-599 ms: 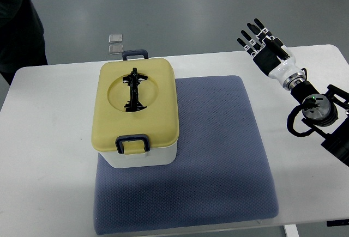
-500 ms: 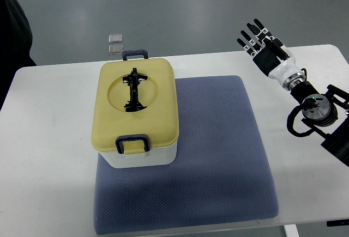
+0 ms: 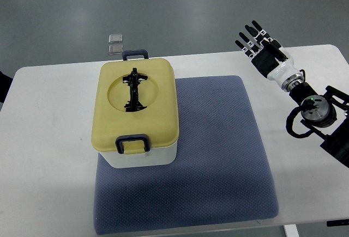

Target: Open white storage box with right hand

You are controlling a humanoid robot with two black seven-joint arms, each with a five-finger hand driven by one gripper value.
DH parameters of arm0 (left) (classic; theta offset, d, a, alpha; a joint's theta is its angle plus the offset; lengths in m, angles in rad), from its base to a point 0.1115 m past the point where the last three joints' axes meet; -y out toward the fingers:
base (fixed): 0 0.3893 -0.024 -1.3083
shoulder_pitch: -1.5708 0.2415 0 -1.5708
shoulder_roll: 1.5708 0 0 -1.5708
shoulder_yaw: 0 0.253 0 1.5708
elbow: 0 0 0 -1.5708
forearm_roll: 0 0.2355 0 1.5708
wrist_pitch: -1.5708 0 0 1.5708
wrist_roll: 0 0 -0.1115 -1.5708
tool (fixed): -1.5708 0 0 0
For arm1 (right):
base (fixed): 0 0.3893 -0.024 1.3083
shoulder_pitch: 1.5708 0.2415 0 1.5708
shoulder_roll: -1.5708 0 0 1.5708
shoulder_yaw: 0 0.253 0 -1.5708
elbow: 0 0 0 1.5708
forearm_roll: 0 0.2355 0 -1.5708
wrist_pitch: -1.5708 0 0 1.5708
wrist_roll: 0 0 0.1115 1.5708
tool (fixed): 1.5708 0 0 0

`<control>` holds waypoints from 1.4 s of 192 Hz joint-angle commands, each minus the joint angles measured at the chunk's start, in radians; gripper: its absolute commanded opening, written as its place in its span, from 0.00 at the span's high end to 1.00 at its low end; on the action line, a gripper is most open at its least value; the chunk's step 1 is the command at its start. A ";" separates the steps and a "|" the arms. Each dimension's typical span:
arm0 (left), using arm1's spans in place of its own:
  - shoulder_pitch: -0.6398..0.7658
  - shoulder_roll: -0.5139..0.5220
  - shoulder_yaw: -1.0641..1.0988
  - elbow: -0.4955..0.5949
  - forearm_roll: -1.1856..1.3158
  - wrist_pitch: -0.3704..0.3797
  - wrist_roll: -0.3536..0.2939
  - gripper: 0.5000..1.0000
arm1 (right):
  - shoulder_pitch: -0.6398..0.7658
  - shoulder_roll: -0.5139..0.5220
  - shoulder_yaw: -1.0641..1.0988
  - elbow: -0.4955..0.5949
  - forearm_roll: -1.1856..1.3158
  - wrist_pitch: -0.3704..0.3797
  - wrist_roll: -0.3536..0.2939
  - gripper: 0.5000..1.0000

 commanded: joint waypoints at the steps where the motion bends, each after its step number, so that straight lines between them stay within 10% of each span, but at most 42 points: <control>1: 0.000 0.000 0.001 -0.005 0.001 -0.004 0.000 0.00 | 0.012 -0.002 0.000 0.000 -0.006 0.003 -0.002 0.13; 69: -0.001 0.000 0.004 -0.005 0.001 -0.005 0.000 0.00 | 0.187 -0.045 -0.038 0.000 -0.458 -0.012 -0.011 0.13; 150: -0.001 0.000 0.002 -0.014 0.001 -0.042 0.000 0.00 | 0.655 -0.120 -0.614 0.085 -0.901 -0.030 0.007 0.14; 195: -0.001 0.000 0.002 -0.014 0.001 -0.042 0.000 0.00 | 0.912 -0.102 -0.830 0.152 -1.187 -0.038 0.116 0.14; 234: -0.001 0.000 0.001 -0.014 0.001 -0.044 0.000 0.00 | 0.935 -0.056 -0.836 0.152 -1.621 -0.207 0.328 0.14; 269: -0.001 0.000 0.001 -0.025 0.003 -0.045 0.000 0.00 | 0.937 0.000 -0.836 0.152 -1.681 -0.317 0.331 0.14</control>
